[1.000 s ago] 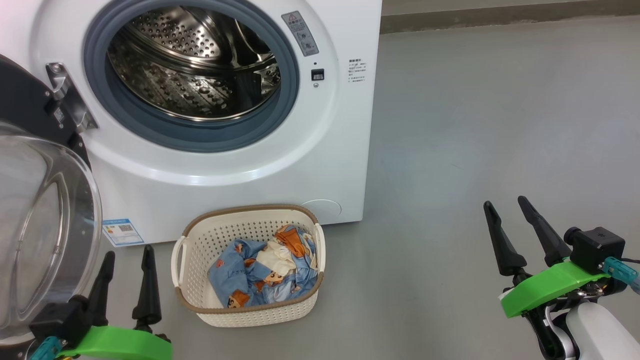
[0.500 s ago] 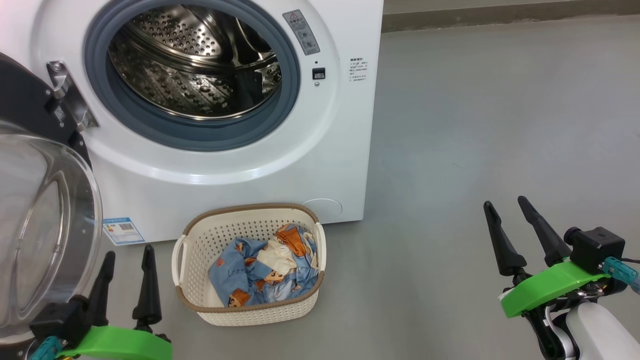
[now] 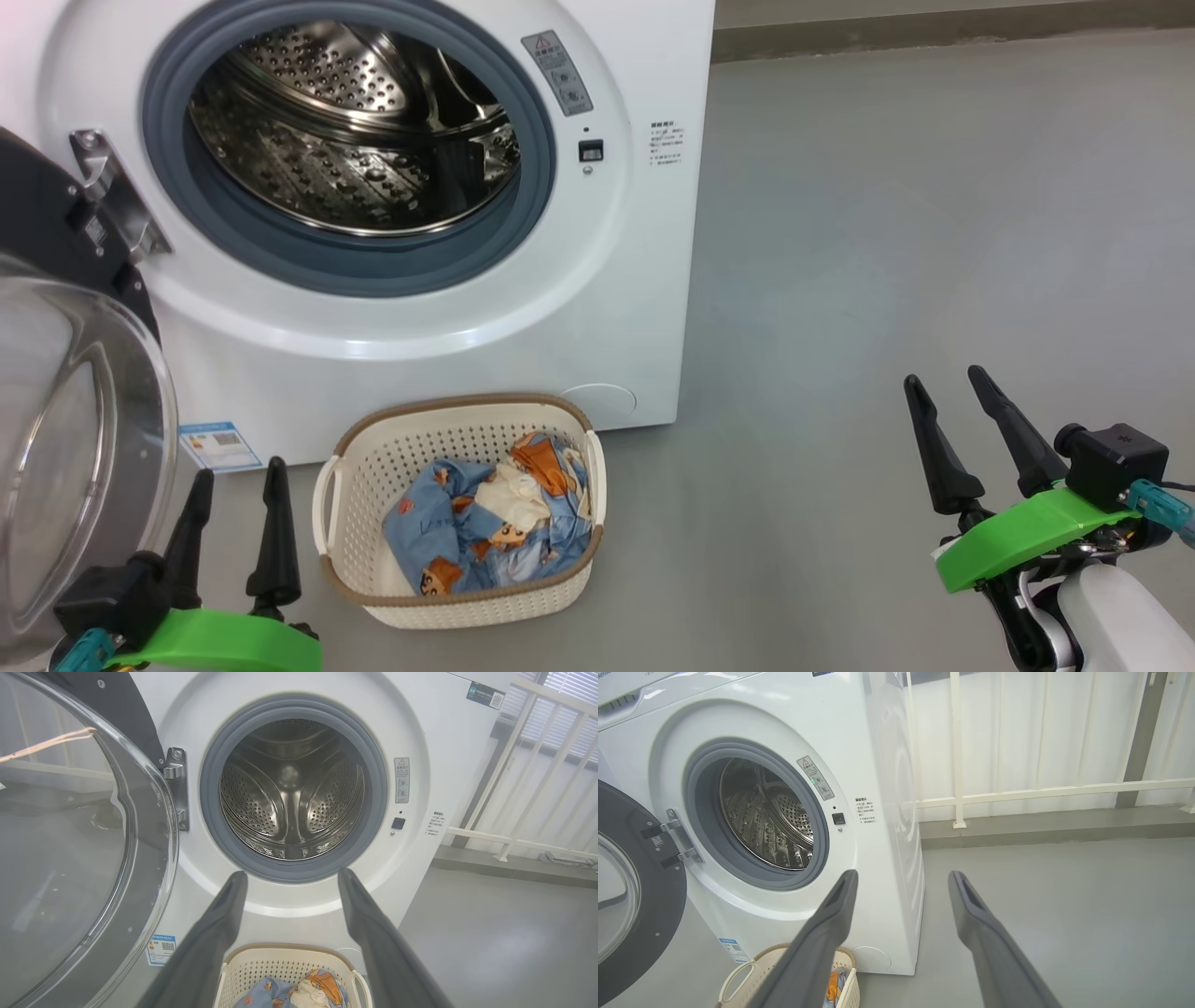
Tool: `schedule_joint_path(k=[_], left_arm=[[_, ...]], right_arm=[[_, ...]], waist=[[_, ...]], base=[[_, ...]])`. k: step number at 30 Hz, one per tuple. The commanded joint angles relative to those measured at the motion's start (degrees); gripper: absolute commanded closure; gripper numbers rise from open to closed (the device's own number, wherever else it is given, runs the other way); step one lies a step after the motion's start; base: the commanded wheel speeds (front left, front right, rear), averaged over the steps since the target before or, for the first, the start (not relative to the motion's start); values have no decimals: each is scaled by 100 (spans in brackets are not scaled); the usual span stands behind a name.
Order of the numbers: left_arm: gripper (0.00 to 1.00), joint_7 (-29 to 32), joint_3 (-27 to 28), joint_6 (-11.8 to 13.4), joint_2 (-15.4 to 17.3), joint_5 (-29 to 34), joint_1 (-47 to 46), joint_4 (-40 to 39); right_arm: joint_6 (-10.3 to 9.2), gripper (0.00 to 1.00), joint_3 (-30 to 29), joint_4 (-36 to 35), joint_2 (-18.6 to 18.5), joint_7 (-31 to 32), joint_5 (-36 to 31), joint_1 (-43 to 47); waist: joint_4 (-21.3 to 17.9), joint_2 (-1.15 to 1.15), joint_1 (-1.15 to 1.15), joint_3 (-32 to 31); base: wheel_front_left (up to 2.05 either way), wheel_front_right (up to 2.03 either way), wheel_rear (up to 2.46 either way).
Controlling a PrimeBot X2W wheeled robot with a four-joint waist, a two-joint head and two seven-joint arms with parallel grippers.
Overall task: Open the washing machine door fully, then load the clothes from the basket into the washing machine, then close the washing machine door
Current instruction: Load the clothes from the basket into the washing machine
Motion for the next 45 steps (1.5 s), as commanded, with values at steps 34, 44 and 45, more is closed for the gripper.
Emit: schedule_joint_path(k=[34,44,45], left_arm=[[0,-60,250,22,156,-87,-105,-175],[0,-61,265,30,139,-57,-99,-156],[0,-61,267,31,139,-55,-99,-155]], right_arm=[[32,0,4,-112,-54,-71,0,-14],[32,0,28,-98,-49,-71,9,-27],[32,0,30,-97,-49,-71,10,-30]], waist=[[56,0,0,70],[54,0,0,64],[54,0,0,67]], base=[[90,-90,0],[0,0,0],[0,0,0]])
